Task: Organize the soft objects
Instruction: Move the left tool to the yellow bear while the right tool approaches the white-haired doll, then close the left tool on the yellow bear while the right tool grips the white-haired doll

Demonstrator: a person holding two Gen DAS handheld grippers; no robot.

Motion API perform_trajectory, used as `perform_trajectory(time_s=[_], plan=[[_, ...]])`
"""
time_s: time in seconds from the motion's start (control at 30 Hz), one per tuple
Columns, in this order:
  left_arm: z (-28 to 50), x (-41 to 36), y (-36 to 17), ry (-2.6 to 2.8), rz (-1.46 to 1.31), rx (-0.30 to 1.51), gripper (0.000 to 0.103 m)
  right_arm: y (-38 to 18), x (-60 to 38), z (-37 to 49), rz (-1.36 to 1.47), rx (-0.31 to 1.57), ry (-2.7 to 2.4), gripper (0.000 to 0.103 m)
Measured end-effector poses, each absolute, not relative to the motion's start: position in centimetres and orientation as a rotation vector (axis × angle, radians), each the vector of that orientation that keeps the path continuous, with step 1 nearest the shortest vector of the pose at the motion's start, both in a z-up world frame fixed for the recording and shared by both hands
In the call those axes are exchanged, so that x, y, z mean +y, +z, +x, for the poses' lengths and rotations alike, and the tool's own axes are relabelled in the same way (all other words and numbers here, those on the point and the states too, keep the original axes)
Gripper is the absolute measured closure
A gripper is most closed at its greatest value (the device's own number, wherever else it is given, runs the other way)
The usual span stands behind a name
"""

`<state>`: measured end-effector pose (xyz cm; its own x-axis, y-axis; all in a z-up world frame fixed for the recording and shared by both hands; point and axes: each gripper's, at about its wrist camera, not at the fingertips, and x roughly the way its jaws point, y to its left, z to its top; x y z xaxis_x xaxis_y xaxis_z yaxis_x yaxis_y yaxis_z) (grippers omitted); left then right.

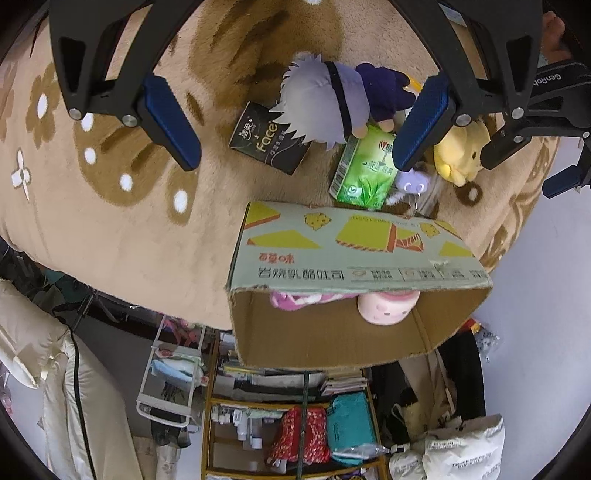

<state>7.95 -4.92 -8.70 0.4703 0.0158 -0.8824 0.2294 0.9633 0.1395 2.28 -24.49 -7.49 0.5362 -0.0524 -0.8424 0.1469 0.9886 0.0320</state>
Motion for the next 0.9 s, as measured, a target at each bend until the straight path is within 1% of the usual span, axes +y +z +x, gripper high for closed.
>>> perform_trajectory(time_s=[0.13,0.43,0.9], plan=[[8.3,-5.3,-9.7,-0.146,0.241,1.111,0.002,-8.3,-24.3,2.6,0.101,1.029,-0.111,0.000],[8.6,-5.8,-10.6,-0.147,0.255,1.126,0.002,-9.9,-23.9,3.3,0.090,1.087,-0.097,0.000],[9.7,-5.1,-11.9,-0.174,0.162,1.194,0.002,-11.3,-24.1,3.6,0.105,1.152,-0.086,0.000]])
